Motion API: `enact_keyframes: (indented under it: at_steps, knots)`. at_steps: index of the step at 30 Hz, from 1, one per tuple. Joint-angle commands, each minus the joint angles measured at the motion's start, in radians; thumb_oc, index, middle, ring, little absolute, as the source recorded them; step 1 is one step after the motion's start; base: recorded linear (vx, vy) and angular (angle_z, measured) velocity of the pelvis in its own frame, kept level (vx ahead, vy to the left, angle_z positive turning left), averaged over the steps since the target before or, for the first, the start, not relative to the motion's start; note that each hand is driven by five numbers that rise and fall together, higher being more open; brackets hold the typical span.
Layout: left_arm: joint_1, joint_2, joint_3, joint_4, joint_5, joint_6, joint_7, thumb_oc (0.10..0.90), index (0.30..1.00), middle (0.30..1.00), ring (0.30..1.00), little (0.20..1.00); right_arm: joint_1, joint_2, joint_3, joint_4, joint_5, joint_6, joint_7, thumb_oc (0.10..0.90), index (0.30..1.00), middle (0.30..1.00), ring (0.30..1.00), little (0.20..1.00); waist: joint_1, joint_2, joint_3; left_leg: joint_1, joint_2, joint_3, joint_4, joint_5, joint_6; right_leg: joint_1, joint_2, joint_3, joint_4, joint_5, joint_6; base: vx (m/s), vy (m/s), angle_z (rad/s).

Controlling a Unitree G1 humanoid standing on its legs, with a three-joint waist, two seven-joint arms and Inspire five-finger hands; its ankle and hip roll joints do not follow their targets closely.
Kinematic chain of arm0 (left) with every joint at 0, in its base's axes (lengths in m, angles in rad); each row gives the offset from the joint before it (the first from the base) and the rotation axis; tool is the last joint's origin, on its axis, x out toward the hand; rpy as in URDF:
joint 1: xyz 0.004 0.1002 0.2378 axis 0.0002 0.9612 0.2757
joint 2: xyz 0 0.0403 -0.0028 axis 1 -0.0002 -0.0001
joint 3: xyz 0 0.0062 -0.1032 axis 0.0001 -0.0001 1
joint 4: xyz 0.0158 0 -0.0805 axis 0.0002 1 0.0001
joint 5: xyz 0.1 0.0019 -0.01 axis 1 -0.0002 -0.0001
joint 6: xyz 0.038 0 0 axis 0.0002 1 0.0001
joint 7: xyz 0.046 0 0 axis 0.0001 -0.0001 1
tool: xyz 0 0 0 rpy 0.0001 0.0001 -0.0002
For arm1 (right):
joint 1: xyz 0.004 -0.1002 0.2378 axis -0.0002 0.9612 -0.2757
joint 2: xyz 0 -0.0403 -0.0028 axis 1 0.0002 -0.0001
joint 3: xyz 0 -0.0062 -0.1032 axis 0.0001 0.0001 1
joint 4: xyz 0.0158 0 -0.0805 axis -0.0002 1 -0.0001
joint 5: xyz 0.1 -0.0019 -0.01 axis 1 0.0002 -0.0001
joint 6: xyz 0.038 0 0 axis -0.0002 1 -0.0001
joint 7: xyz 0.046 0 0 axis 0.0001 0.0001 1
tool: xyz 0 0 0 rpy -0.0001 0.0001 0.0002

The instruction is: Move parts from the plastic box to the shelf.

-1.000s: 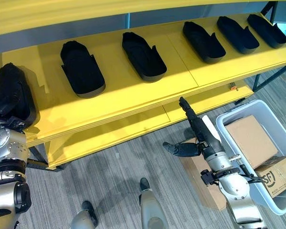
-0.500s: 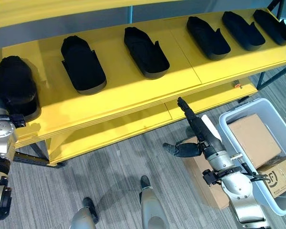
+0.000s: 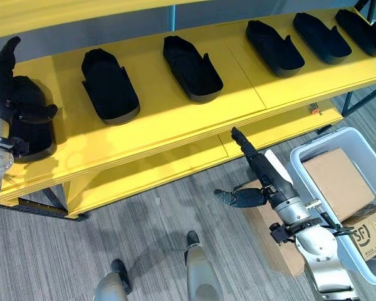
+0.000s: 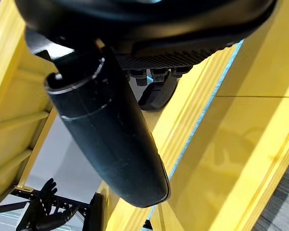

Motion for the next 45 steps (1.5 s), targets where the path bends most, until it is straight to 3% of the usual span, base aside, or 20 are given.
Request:
enact_keyframes:
  at_steps: [1,9,14,20,28,37,45]
  knots:
    - [0.029,0.099,0.071,-0.103,-0.009,-0.071,0.022,0.900,1.000,1.000,1.000,1.000,-0.024,-0.041,-0.101,-0.102,0.076,-0.101,-0.020,0.900,1.000,1.000,1.000,1.000,0.005,0.002,-0.128,-0.071,0.014,-0.081,0.047,0.007,0.023,0.104,-0.090,-0.023,-0.076,-0.010,0.039,0.00,0.000,0.00]
    - [0.287,0.068,0.240,-0.336,0.067,-0.038,-0.034,0.900,1.000,1.000,1.000,1.000,-0.024,-0.004,-0.130,-0.091,0.048,-0.072,-0.017,0.900,1.000,1.000,1.000,1.000,0.035,0.004,-0.133,-0.033,0.012,-0.086,0.032,0.003,0.024,0.147,-0.091,-0.036,-0.073,-0.026,0.030,0.00,-0.003,0.00]
    - [0.492,-0.012,0.361,-0.506,0.098,-0.048,-0.073,0.900,1.000,1.000,1.000,1.000,-0.019,0.021,-0.145,-0.090,0.042,-0.060,-0.011,0.900,1.000,1.000,1.000,1.000,0.054,0.008,-0.142,0.009,0.009,-0.087,0.005,0.012,0.024,0.190,-0.094,-0.046,-0.078,-0.034,0.022,0.02,-0.015,0.06]
    - [0.666,-0.114,0.415,-0.670,0.113,-0.070,-0.139,0.900,1.000,1.000,1.000,1.000,-0.022,0.047,-0.153,-0.105,0.028,-0.055,0.000,0.900,1.000,1.000,1.000,1.000,0.071,0.013,-0.151,0.050,0.003,-0.092,-0.020,0.017,0.023,0.236,-0.101,-0.063,-0.084,-0.045,0.016,0.02,-0.028,0.09]
    - [0.824,-0.224,0.404,-0.817,0.173,-0.084,-0.183,0.900,1.000,1.000,1.000,1.000,-0.019,0.077,-0.137,-0.121,0.017,-0.059,-0.003,0.900,1.000,1.000,1.000,1.000,0.091,0.016,-0.166,0.079,0.000,-0.104,-0.057,0.034,0.027,0.269,-0.098,-0.089,-0.085,-0.059,0.011,0.01,-0.033,0.09]
    - [0.950,-0.232,0.334,-0.941,0.236,-0.119,-0.252,0.900,1.000,1.000,1.000,1.000,0.002,0.091,-0.124,-0.138,0.011,-0.066,-0.016,0.900,1.000,1.000,1.000,1.000,0.105,0.016,-0.180,0.090,0.001,-0.123,-0.090,0.051,0.029,0.287,-0.089,-0.122,-0.073,-0.080,0.007,0.01,-0.029,0.09]
    - [0.978,-0.233,0.269,-0.919,0.268,-0.116,-0.269,0.900,1.000,1.000,1.000,1.000,0.010,0.096,-0.124,-0.137,0.001,-0.071,-0.039,0.900,1.000,1.000,1.000,1.000,0.107,0.013,-0.181,0.079,0.000,-0.137,-0.088,0.058,0.031,0.280,-0.086,-0.132,-0.057,-0.089,0.005,0.00,-0.009,0.04]
